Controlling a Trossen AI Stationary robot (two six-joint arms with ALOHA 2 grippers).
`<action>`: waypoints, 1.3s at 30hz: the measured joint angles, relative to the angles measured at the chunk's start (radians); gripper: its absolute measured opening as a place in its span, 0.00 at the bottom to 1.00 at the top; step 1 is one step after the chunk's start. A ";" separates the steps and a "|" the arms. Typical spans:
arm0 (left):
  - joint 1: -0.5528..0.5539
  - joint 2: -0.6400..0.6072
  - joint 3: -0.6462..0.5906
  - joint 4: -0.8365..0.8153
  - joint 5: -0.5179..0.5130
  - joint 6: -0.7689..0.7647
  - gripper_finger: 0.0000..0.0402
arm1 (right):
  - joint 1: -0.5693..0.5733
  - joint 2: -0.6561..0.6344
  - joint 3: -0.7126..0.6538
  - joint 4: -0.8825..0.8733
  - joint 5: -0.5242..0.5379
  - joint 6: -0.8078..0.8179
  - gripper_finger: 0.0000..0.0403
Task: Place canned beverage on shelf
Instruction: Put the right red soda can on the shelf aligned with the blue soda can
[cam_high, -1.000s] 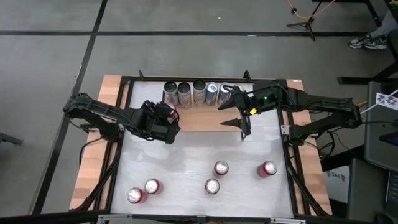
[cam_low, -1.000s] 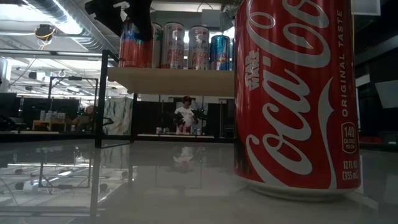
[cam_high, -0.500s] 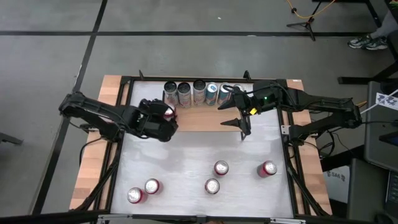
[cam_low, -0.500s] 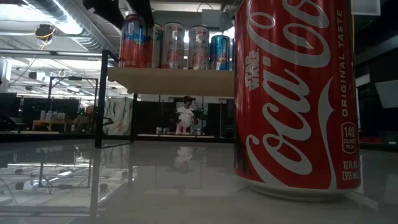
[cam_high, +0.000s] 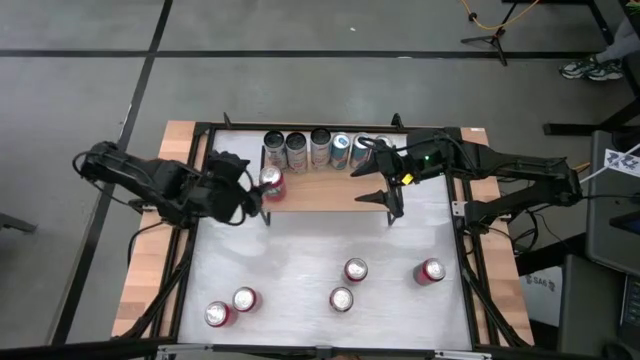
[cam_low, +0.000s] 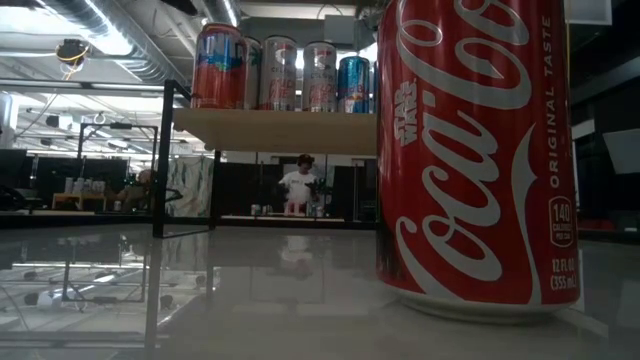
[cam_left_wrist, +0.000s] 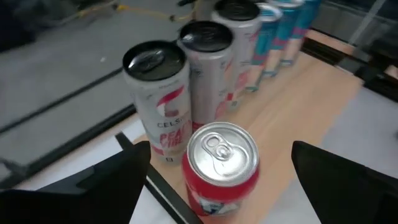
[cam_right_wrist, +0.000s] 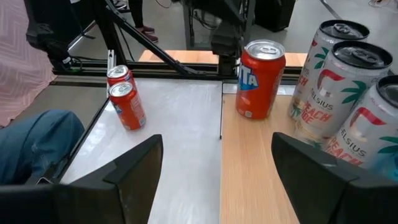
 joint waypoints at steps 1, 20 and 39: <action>-0.016 -0.010 0.000 0.000 -0.001 0.025 0.95 | 0.006 0.000 0.000 -0.004 -0.001 0.000 0.72; -0.421 0.088 0.000 0.072 -0.074 0.090 0.95 | 0.395 -0.003 0.000 -0.133 0.129 0.287 0.72; -0.443 0.288 0.000 0.178 -0.083 0.090 0.95 | 0.758 -0.002 0.000 -0.681 0.378 0.926 0.72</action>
